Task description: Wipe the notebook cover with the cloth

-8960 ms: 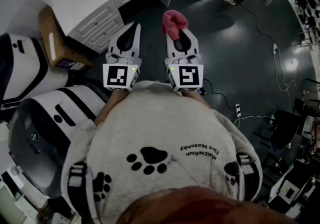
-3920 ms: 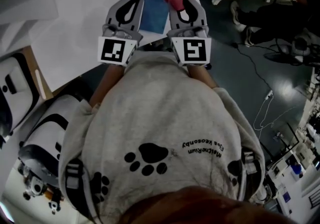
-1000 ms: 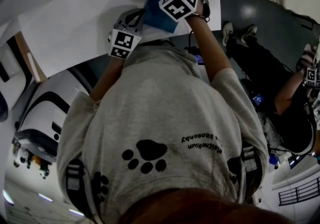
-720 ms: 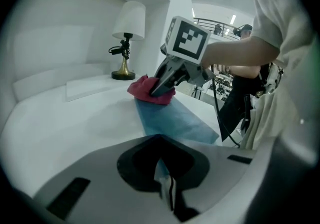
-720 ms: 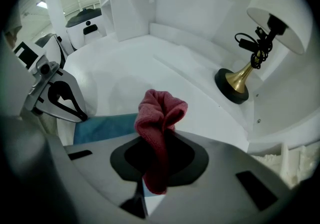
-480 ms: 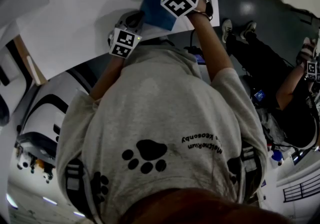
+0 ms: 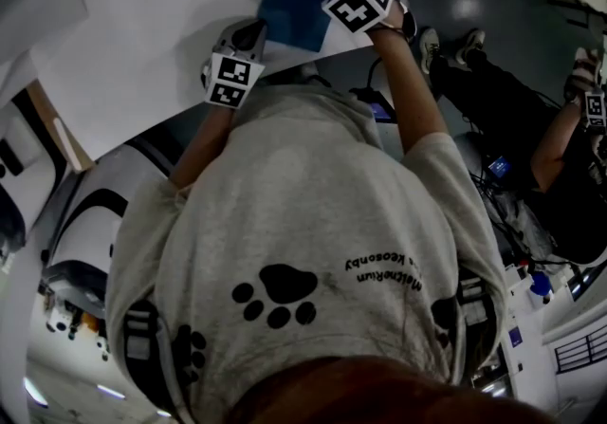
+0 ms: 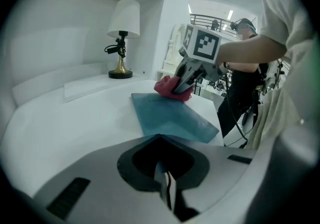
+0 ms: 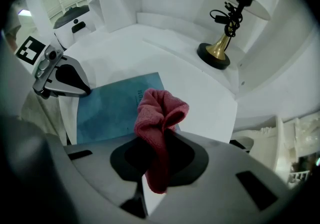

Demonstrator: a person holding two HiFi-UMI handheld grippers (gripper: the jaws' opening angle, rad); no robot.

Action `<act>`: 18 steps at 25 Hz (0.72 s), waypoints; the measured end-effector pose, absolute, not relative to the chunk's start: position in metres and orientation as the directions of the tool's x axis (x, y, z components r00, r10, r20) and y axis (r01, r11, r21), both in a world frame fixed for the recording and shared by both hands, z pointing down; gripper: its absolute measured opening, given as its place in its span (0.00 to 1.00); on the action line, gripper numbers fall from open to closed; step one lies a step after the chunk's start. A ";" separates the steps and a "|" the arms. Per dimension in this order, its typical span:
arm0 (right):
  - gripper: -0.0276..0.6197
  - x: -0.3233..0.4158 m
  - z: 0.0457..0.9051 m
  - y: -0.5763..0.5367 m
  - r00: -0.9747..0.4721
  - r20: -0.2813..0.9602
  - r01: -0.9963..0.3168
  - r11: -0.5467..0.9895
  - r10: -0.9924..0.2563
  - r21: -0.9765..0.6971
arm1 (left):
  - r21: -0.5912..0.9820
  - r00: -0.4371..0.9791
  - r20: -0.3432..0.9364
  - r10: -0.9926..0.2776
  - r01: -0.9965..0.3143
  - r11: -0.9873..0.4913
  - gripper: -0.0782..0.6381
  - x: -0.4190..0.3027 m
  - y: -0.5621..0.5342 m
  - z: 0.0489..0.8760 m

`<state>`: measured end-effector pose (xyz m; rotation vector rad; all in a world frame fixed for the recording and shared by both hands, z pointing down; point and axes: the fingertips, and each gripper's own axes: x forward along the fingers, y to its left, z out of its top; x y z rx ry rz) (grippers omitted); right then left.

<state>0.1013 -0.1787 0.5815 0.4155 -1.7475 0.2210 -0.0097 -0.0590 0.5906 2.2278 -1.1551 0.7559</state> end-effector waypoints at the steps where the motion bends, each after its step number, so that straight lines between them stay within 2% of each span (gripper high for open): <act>1: 0.13 0.106 0.582 -0.178 -0.163 0.974 -0.401 0.913 -0.158 0.080 | 0.183 0.481 0.678 -0.556 -0.843 -0.506 0.13 -0.010 -0.059 0.591; 14: 0.13 0.176 0.589 -0.164 -0.032 0.990 -0.500 0.860 -0.138 0.104 | 0.189 0.480 0.684 -0.550 -0.844 -0.502 0.13 -0.010 -0.057 0.593; 18: 0.13 0.179 0.579 -0.167 -0.051 0.986 -0.552 0.827 -0.160 0.106 | 0.193 0.482 0.684 -0.548 -0.844 -0.501 0.13 -0.014 -0.056 0.597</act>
